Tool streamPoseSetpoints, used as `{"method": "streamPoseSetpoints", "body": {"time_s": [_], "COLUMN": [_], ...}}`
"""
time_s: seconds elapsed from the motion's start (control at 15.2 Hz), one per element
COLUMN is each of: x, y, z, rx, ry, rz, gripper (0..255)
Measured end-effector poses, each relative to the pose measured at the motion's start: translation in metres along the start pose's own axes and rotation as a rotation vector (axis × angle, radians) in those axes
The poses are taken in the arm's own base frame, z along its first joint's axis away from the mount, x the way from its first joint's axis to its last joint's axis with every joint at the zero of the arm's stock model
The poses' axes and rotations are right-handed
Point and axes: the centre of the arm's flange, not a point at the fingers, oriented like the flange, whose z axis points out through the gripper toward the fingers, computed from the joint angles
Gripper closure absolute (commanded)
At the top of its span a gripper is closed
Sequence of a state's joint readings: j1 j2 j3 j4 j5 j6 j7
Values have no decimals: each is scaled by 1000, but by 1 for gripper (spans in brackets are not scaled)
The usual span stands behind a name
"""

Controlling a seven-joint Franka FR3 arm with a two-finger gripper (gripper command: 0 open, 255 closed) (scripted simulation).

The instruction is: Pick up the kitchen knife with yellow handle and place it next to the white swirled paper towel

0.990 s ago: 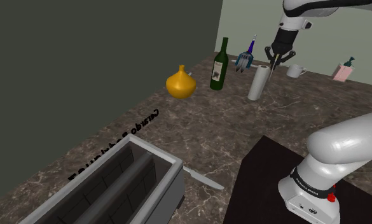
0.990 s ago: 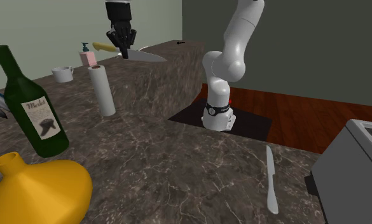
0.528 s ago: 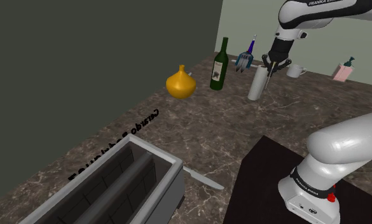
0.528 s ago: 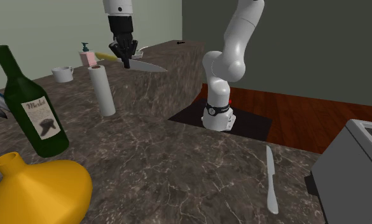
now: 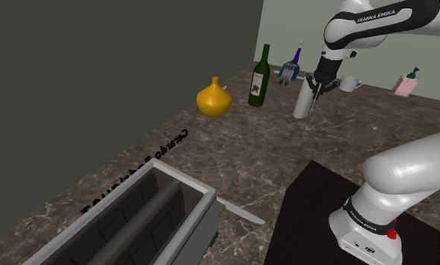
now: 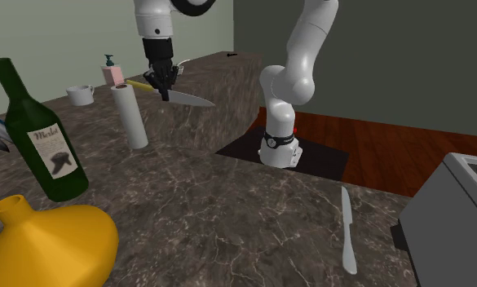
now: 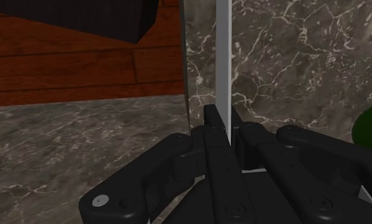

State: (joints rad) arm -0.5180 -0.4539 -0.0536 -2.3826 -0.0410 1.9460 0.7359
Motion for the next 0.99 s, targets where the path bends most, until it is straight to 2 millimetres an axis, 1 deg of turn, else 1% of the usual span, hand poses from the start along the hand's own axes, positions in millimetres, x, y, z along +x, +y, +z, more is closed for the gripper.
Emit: {"method": "streamPoseSetpoints", "body": {"time_s": [0.99], "x": [-2], "y": [0], "z": [80], "rx": [0], "ry": [0], "rz": [0], "gripper": [255]}}
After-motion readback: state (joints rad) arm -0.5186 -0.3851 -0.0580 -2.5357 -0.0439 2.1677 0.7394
